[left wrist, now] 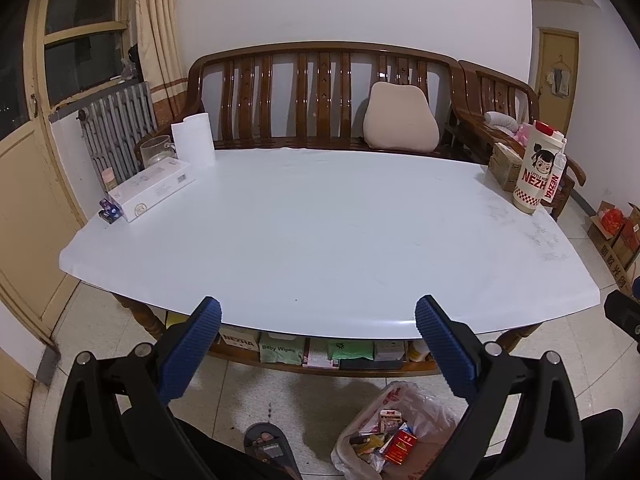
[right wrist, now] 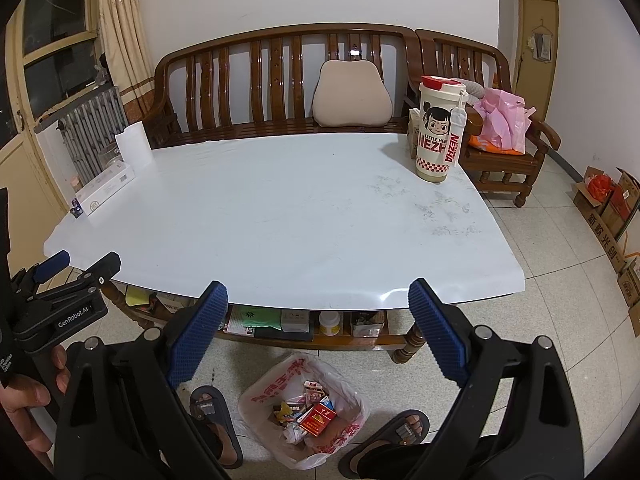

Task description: Collect trash

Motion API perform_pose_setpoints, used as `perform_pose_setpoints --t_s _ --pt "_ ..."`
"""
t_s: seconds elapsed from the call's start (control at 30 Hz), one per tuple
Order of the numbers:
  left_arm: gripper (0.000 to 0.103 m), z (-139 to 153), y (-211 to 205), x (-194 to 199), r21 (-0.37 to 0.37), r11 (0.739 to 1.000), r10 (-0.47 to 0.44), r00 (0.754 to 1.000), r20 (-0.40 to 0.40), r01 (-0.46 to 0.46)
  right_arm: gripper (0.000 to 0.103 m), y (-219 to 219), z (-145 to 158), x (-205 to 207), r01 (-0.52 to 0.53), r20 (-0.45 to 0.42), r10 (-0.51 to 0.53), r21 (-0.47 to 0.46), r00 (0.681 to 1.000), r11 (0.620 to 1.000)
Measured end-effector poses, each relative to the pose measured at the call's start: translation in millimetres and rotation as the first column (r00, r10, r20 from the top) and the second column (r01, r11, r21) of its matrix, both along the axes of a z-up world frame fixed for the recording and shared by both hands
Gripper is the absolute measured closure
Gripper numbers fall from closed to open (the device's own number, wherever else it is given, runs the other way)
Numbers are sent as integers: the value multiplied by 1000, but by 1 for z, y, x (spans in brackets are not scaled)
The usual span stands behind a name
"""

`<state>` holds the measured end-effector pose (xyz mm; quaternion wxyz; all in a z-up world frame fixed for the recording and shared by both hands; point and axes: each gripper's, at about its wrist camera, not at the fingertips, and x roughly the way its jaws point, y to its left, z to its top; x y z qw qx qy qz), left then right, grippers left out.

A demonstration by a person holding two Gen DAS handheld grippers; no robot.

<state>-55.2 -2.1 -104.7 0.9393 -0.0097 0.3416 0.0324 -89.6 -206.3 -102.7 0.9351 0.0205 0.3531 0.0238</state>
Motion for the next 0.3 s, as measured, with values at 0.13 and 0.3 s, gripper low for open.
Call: perform_pose_setpoints --t_s 0.13,0.3 --pt "8 0 1 0 4 1000 5 1000 -1 -5 14 1 0 0 1 -4 -1 0 1000 1000" --pt "8 0 1 1 6 1000 6 1000 -5 -6 14 1 0 1 2 -4 -2 3 1000 1000"
